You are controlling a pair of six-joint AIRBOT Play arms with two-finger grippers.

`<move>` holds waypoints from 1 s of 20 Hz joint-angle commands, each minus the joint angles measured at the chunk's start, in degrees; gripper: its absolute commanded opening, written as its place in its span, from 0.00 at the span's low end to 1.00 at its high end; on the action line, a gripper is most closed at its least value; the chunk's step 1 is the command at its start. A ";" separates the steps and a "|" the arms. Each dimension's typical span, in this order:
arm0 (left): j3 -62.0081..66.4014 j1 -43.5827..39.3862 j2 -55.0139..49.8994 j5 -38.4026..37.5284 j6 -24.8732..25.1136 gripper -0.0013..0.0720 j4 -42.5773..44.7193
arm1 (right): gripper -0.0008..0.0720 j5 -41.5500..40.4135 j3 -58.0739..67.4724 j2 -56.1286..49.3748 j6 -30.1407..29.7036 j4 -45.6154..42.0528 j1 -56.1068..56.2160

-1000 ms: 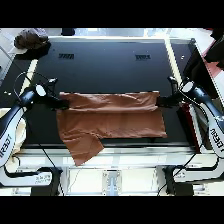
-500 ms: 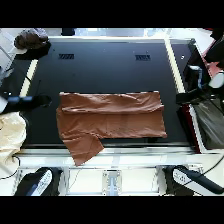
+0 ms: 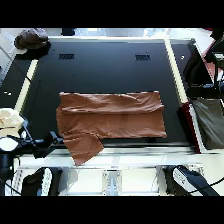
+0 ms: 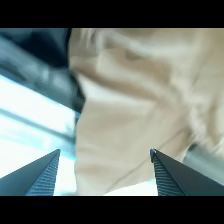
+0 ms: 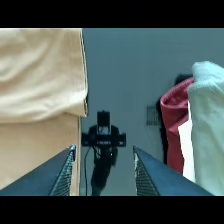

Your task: Fold the shirts.

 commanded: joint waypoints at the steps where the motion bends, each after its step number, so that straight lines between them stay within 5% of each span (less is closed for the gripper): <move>1: -2.51 1.27 -7.43 -3.08 8.31 0.90 -1.81 | 0.58 -1.31 0.07 0.42 0.04 0.46 -0.09; 9: -2.49 1.16 -28.26 2.51 18.67 0.77 -6.05 | 0.58 -0.98 0.07 0.42 0.09 2.16 -0.09; 20: -2.51 -9.92 -29.09 10.23 18.86 0.67 -8.96 | 0.58 -1.01 0.07 0.42 0.15 8.20 -0.09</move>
